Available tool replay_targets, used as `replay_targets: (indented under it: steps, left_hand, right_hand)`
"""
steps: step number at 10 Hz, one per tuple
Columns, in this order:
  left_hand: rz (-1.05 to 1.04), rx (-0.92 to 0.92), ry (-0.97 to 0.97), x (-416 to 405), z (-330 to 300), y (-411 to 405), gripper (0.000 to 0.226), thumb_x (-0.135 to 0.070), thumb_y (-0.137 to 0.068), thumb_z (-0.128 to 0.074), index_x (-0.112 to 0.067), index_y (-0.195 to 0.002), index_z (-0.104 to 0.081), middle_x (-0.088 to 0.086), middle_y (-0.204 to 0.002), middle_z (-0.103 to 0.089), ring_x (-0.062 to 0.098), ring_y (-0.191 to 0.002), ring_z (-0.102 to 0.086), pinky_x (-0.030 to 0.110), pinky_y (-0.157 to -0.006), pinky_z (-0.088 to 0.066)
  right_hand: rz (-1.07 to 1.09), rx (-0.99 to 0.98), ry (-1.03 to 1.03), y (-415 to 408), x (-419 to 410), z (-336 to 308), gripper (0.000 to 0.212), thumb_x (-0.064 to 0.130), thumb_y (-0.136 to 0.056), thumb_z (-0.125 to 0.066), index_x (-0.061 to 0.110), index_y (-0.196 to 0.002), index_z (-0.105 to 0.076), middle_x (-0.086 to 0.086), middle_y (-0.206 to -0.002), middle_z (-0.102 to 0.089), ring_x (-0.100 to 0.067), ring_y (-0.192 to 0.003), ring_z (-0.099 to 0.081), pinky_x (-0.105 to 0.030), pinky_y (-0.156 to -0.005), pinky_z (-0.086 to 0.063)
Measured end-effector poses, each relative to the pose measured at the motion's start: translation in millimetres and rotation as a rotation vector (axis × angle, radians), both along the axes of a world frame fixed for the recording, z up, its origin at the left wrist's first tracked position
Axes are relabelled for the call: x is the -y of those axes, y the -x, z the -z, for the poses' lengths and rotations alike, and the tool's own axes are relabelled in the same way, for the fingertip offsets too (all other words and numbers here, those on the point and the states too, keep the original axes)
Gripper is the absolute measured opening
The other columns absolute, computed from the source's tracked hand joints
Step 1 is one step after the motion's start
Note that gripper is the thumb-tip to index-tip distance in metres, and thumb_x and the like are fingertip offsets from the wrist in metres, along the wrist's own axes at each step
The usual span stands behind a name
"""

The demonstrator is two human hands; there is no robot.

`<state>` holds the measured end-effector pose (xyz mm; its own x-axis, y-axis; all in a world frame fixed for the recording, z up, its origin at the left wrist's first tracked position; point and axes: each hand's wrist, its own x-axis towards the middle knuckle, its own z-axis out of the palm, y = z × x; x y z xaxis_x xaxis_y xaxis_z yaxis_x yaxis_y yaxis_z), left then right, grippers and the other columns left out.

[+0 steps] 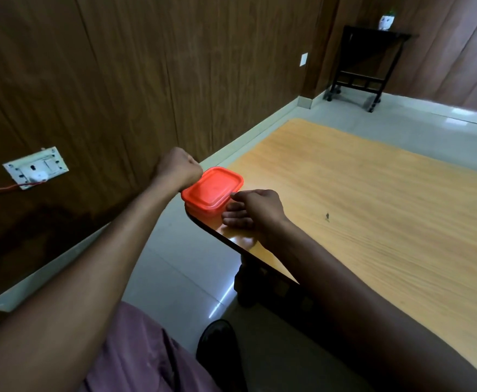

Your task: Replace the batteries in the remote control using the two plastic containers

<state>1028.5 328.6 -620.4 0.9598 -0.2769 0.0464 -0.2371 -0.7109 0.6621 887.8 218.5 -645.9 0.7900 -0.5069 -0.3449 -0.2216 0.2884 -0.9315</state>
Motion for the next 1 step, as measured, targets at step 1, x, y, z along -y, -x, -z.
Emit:
replay_targets:
  steps: [1]
  left_hand:
    - [-0.011,0.184,0.041,5.9,-6.8,10.7,0.019,-0.026,-0.085,-0.064,-0.018,-0.095,-0.079,0.005,-0.101,-0.076,0.028,-0.104,-0.067,0.033,-0.084,-0.054]
  right_hand:
    - [0.022,0.038,-0.003,11.0,7.4,-2.6,0.016,0.006,-0.094,-0.063,-0.005,-0.105,-0.064,-0.022,-0.081,-0.069,-0.035,-0.060,-0.071,-0.041,-0.063,-0.064]
